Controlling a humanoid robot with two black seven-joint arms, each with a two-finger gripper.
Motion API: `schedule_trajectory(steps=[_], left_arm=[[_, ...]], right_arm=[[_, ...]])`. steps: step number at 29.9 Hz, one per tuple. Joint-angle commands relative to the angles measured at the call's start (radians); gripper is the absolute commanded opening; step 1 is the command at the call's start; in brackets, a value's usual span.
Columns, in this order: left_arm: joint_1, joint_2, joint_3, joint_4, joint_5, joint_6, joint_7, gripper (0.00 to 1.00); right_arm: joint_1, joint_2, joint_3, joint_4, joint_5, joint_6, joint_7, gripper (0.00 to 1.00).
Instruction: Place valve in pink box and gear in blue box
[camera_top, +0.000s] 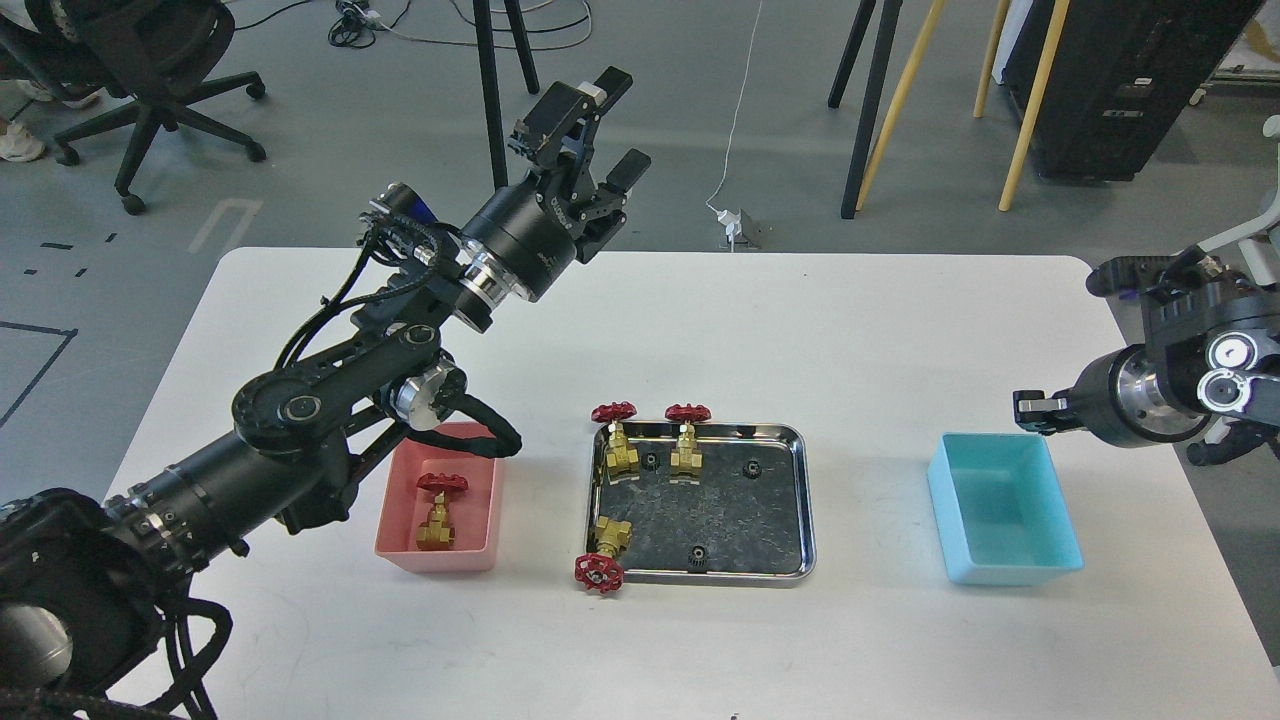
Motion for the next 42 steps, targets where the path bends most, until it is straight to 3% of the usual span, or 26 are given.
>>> schedule_trajectory(steps=[1,5,9,14,15,16,26,36,42], left_arm=[[0.000,-0.001,0.000,0.000,0.000,0.000,0.000,0.96],[0.000,-0.001,0.000,0.000,-0.002,0.000,0.000,0.96],[0.000,-0.001,0.000,0.000,0.000,0.000,0.000,0.96],[0.000,-0.001,0.000,0.000,0.000,0.000,0.000,0.96],[0.000,-0.001,0.000,0.000,-0.002,0.000,0.000,0.96],[0.000,-0.001,0.000,0.000,0.000,0.000,0.000,0.96],[0.000,-0.002,0.000,0.000,0.000,0.000,0.000,0.96],[-0.014,-0.005,0.002,0.000,0.002,0.000,0.000,0.96],[-0.021,-0.012,0.002,0.000,0.002,0.000,0.000,0.96]], right_arm=[[-0.020,0.004,0.003,0.014,-0.002,0.000,-0.003,0.22],[-0.023,0.001,0.004,0.012,-0.004,0.000,-0.003,0.25],[-0.034,-0.001,0.009,0.012,-0.005,-0.002,-0.005,0.35],[-0.052,0.001,0.012,0.012,-0.004,-0.009,-0.003,0.64],[-0.055,-0.001,0.012,0.012,-0.004,-0.011,-0.003,0.84],[-0.062,-0.001,0.014,0.014,-0.004,-0.012,-0.003,0.94],[-0.069,-0.053,0.099,0.003,0.000,-0.012,-0.003,0.96],[-0.069,-0.419,0.320,-0.135,0.000,-0.012,0.008,0.96],[-0.071,-0.588,0.327,-0.334,-0.002,-0.077,0.029,0.96]])
